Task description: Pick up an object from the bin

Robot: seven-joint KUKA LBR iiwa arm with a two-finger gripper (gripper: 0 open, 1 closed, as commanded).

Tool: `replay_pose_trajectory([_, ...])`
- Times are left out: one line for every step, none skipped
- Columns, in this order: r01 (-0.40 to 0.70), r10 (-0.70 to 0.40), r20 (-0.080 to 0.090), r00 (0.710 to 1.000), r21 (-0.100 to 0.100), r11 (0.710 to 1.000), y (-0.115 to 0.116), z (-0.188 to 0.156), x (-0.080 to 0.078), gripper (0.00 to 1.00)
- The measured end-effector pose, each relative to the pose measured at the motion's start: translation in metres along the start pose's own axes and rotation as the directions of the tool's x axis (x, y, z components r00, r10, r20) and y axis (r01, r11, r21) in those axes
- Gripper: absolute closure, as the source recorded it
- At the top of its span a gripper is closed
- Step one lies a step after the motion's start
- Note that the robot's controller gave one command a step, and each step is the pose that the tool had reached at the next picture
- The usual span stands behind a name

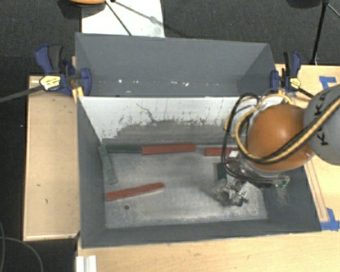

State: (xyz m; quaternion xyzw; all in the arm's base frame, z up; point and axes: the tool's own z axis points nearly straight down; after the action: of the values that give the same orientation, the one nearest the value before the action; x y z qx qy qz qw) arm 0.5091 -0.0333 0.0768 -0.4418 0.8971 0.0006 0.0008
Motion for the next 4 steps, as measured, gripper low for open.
replay_pose_trajectory([0.0, 0.0, 0.0, 1.0, 0.0, 1.0, 0.0, 0.0, 0.0, 1.0])
replay_pose_trajectory([0.063, -0.063, -0.001, 0.998, -0.001, 0.998, -0.039, 0.003, -0.017, 1.0])
replay_pose_trajectory([0.109, -0.109, 0.0, 0.994, 0.0, 0.994, -0.059, 0.006, -0.062, 0.0])
replay_pose_trajectory([0.101, -0.101, -0.001, 0.995, -0.002, 0.995, -0.059, 0.006, -0.061, 1.0])
